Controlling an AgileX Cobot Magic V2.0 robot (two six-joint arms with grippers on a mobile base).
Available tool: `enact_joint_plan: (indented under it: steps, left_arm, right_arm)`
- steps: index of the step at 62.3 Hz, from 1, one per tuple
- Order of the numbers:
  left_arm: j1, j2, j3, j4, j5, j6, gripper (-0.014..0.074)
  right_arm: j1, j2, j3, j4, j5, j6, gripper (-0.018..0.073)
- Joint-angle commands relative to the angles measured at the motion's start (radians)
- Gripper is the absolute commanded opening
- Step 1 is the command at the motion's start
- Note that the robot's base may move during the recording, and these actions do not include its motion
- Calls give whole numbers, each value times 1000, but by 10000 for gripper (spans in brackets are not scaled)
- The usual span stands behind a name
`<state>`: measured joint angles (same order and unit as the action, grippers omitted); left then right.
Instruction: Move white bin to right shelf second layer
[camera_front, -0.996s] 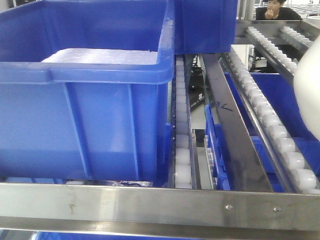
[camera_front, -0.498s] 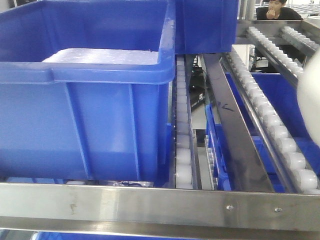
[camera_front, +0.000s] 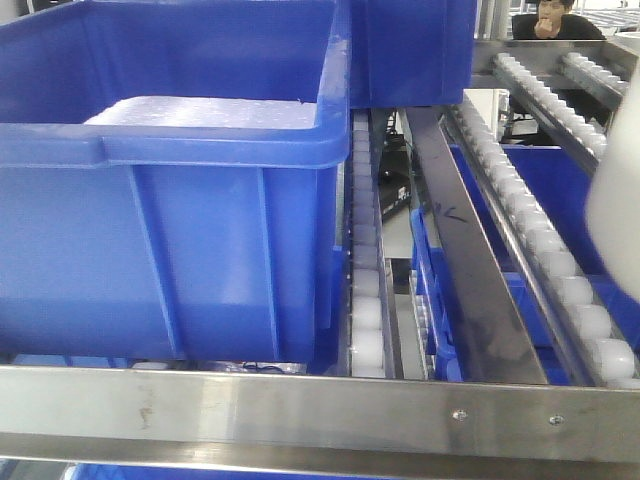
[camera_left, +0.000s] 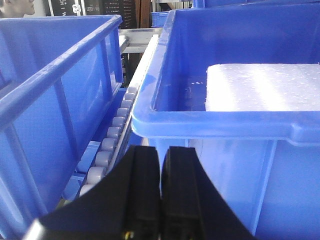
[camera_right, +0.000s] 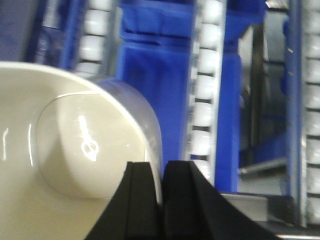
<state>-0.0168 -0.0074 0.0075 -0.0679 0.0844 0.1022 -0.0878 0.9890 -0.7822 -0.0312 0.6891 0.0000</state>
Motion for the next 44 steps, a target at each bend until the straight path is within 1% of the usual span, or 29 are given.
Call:
enact_joint_plan:
  steps: [1, 4, 7, 14, 25, 33, 44]
  left_arm:
    - [-4, -13, 37, -6, -84, -3, 85]
    - [-4, -13, 37, -6, -84, -3, 85]
    - [-4, -13, 37, -6, -84, -3, 85]
    - [-4, -13, 37, -6, -84, -3, 85]
    - [-4, -13, 37, -6, -84, -3, 85]
    - [-4, -13, 37, -6, -84, -3, 85]
    - [-4, -13, 37, -6, -84, -3, 85]
  right_arm:
    - [-60, 43, -74, 31, -44, 0, 27]
    - [-92, 68, -86, 44, -42, 0, 27]
    - [-108, 87, -94, 61, -42, 0, 27]
    - [-110, 135, -95, 67, -33, -50, 27]
    - [-110, 202, -95, 90, -41, -85, 27]
    - [-119, 242, -95, 89, -43, -88, 27]
    - [-154, 263, -93, 90, -48, -88, 29]
